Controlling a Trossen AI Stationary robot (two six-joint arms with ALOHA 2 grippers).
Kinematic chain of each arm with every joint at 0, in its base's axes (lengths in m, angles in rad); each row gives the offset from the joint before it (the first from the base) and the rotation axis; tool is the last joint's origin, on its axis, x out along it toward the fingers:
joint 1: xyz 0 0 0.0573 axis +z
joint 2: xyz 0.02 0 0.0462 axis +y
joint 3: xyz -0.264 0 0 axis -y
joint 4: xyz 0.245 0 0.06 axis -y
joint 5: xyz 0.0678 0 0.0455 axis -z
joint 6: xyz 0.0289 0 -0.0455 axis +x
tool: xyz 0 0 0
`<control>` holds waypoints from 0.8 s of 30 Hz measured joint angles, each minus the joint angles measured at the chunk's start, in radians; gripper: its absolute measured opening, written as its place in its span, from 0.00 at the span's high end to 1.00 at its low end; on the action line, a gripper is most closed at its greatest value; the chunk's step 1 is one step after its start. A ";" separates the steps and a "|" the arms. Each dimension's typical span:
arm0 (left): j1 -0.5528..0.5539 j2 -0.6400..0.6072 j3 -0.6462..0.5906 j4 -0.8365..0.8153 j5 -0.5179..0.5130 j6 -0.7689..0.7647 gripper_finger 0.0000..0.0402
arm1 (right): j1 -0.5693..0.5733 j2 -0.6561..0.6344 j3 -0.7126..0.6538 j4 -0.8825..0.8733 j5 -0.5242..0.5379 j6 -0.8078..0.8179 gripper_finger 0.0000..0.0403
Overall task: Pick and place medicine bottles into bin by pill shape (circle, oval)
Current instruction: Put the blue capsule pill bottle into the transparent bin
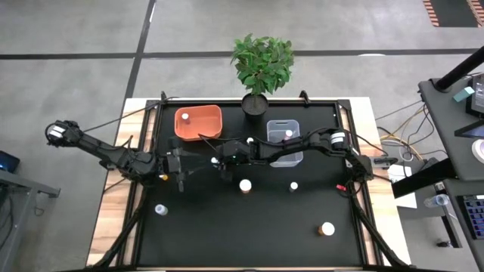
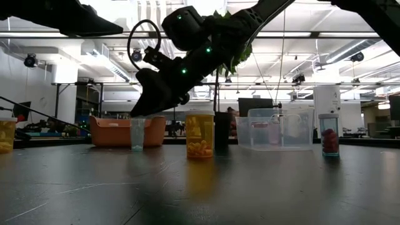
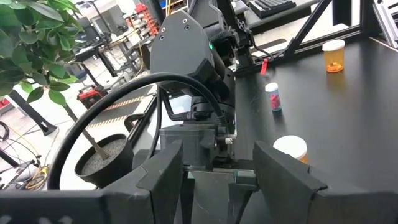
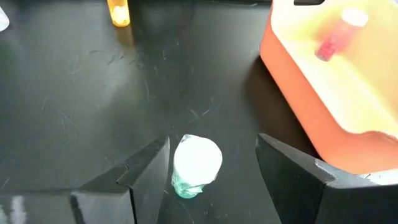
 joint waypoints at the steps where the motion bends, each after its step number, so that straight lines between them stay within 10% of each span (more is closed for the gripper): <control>1: 0.000 0.000 0.000 0.000 0.000 0.000 0.56 | 0.000 0.000 0.000 0.000 0.000 0.000 0.42; 24: 0.000 0.005 0.000 0.000 0.000 0.000 0.56 | 0.007 0.056 -0.002 0.044 -0.003 0.002 0.46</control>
